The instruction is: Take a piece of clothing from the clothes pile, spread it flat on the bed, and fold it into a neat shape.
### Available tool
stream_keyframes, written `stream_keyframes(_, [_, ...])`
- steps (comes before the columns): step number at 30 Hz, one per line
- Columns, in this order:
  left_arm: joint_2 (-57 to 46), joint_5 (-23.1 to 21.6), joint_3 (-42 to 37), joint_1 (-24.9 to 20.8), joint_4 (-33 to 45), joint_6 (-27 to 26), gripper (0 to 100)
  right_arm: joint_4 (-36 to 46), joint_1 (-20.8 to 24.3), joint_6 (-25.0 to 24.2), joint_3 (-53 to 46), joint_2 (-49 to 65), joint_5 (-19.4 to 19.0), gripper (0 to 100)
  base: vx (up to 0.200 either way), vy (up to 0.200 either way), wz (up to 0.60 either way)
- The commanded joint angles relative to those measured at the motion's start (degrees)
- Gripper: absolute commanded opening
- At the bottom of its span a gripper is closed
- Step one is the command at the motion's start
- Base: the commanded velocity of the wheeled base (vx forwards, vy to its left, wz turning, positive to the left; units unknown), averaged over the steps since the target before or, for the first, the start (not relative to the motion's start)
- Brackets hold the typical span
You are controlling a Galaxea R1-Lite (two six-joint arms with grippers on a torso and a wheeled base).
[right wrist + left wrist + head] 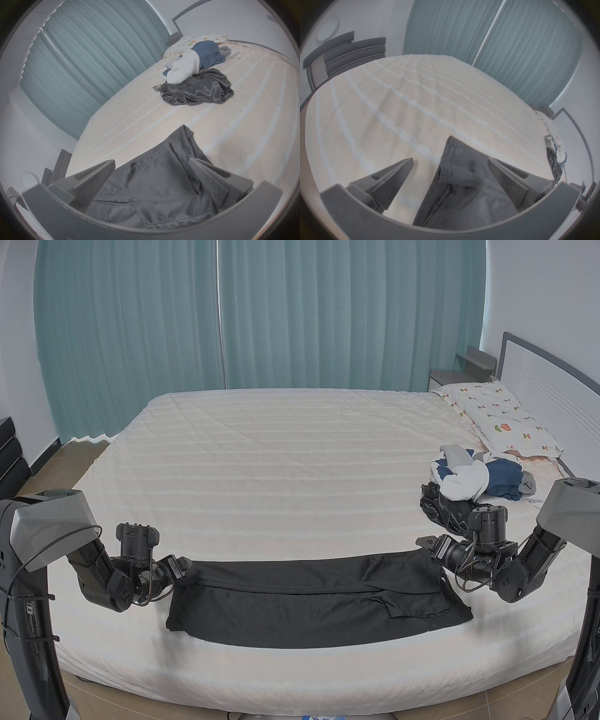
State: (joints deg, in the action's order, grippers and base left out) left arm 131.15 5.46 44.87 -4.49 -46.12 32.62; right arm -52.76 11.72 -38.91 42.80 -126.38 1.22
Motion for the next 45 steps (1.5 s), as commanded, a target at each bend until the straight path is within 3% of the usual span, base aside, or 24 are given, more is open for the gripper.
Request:
stream_keyframes(1, [-0.5,-0.3,2.1,1.0,0.1,2.6,100,2.6,-1.5,0.6,3.5,0.1,-1.8,100,0.0,0.0,0.0])
stream_keyframes(3, [-0.2,-2.1,2.9,2.2,0.2,3.6,100,7.8,-3.5,1.5,8.4,0.3,-3.9,100,0.0,0.0,0.0])
stream_keyframes(8, [0.0,-5.1,3.1,3.1,0.2,3.7,100,14.2,-3.3,1.6,12.0,-2.1,-9.1,100,0.0,0.0,0.0])
stream_keyframes(23, [1.6,-5.1,3.6,3.2,0.2,3.7,100,14.4,-3.2,3.5,14.8,-10.6,-12.4,100,0.0,0.0,0.0])
stream_keyframes(24, [1.6,-5.1,3.6,3.2,0.2,3.7,100,14.5,-3.1,3.5,14.9,-10.8,-12.5,0,0.0,0.0,0.0])
stream_keyframes(33, [1.6,-5.1,3.7,3.2,0.2,3.7,100,14.7,-3.1,3.8,15.1,-11.9,-12.1,0,0.0,0.0,0.0])
stream_keyframes(45, [1.6,-5.0,3.7,3.2,0.1,3.7,100,13.5,-4.4,3.9,15.2,-5.0,-12.6,0,0.0,0.0,0.0])
